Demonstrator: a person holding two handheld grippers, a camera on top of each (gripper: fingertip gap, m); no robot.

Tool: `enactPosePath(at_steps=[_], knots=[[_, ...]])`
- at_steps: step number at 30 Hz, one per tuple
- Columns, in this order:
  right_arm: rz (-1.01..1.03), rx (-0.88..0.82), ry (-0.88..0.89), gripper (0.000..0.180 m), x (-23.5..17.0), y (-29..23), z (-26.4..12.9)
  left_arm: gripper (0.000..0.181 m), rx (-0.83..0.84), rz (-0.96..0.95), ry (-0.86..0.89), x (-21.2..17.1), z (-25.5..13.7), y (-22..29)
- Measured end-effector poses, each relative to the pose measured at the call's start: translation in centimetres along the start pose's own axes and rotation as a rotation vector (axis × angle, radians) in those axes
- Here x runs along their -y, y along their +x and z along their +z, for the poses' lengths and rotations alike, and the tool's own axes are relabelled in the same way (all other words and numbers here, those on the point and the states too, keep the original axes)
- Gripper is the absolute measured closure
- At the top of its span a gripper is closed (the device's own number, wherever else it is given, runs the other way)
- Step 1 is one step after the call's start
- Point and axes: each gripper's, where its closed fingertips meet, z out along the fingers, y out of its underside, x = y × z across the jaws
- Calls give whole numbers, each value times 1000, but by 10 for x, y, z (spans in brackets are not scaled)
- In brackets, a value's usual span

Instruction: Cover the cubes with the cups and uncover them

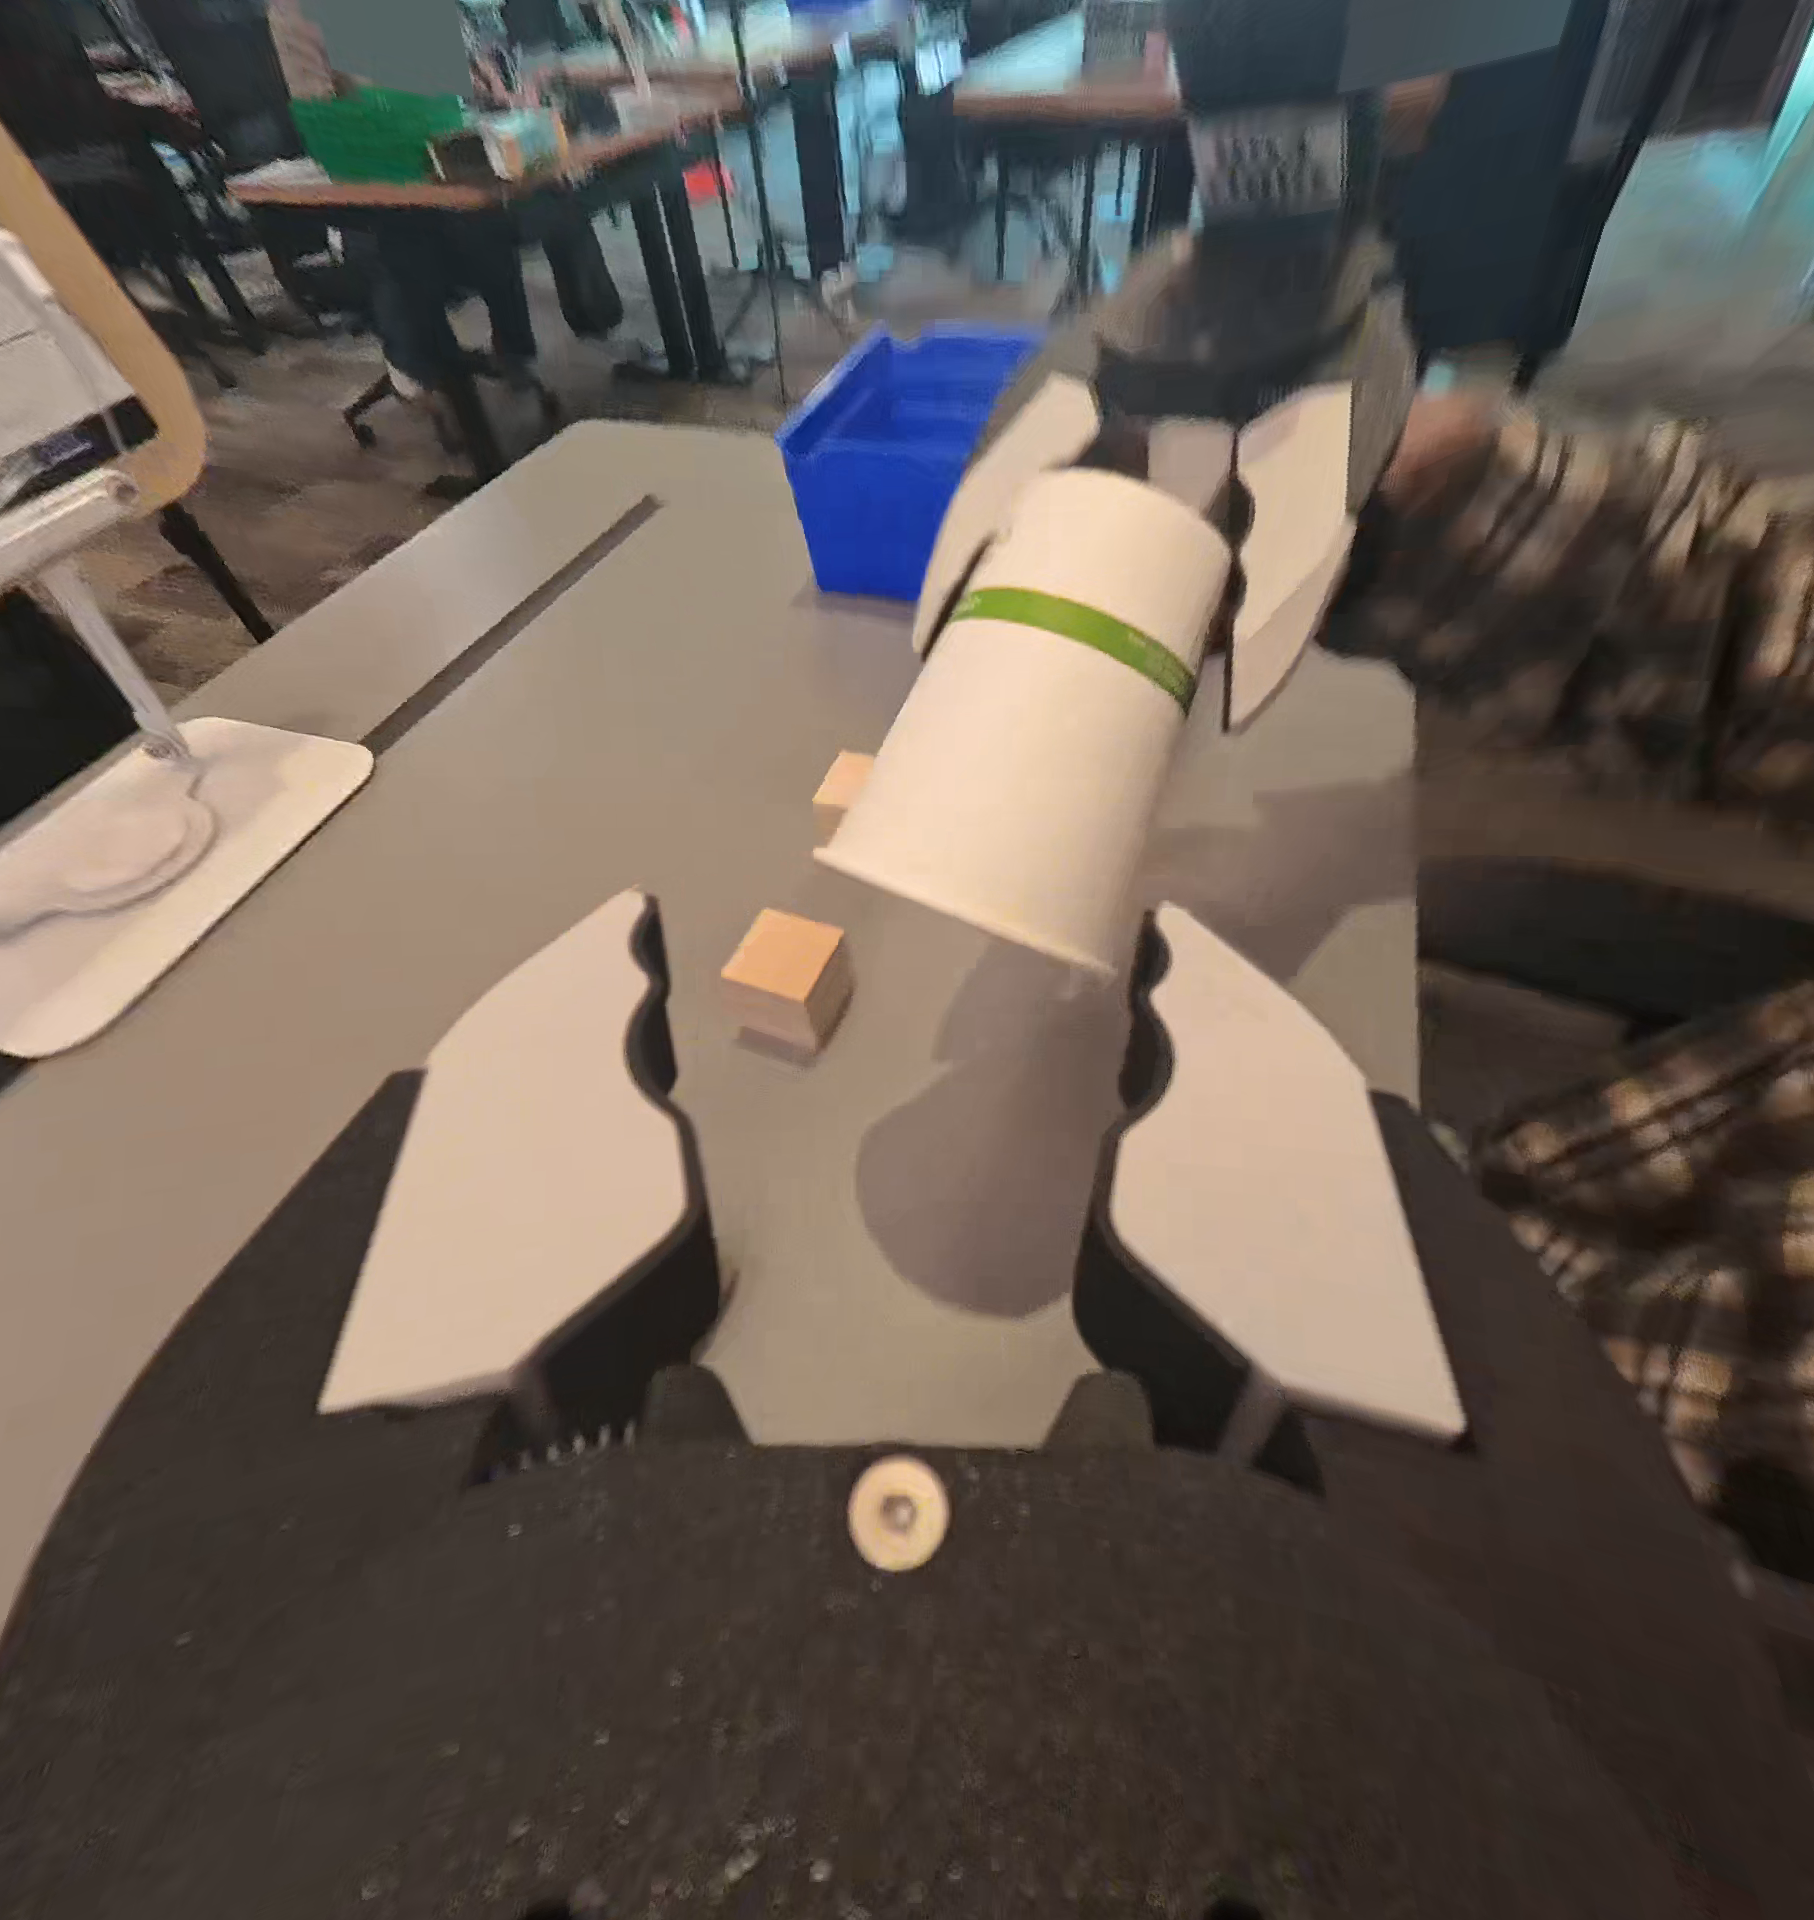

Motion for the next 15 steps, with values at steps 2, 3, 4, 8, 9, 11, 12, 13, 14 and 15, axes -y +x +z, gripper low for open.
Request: enactPosePath(at_steps=[2,3,4,8,9,11,12,13,14,15], knots=[[-35,24,-67,93,3,-1,3,87,-38,53,-107,-2,14,5],[-51,35,-96,93,4,-1,5,81,-69,57,-152,-5,22,9],[-63,49,-119,93,6,-2,7,75,-98,54,-195,-8,30,13],[-97,110,-206,93,11,-7,15,64,-176,58,-330,-25,57,27],[-107,123,-235,93,10,-9,17,63,-184,61,-356,-28,62,30],[-131,151,-292,93,9,-12,23,62,-201,67,-401,-35,69,34],[-140,165,-315,93,9,-15,25,62,-206,68,-416,-37,72,36],[-148,181,-337,93,8,-17,28,63,-215,70,-426,-38,74,39],[-156,195,-359,93,7,-19,30,66,-227,69,-431,-39,75,42],[-164,208,-379,93,6,-20,32,69,-237,68,-433,-39,76,44]])
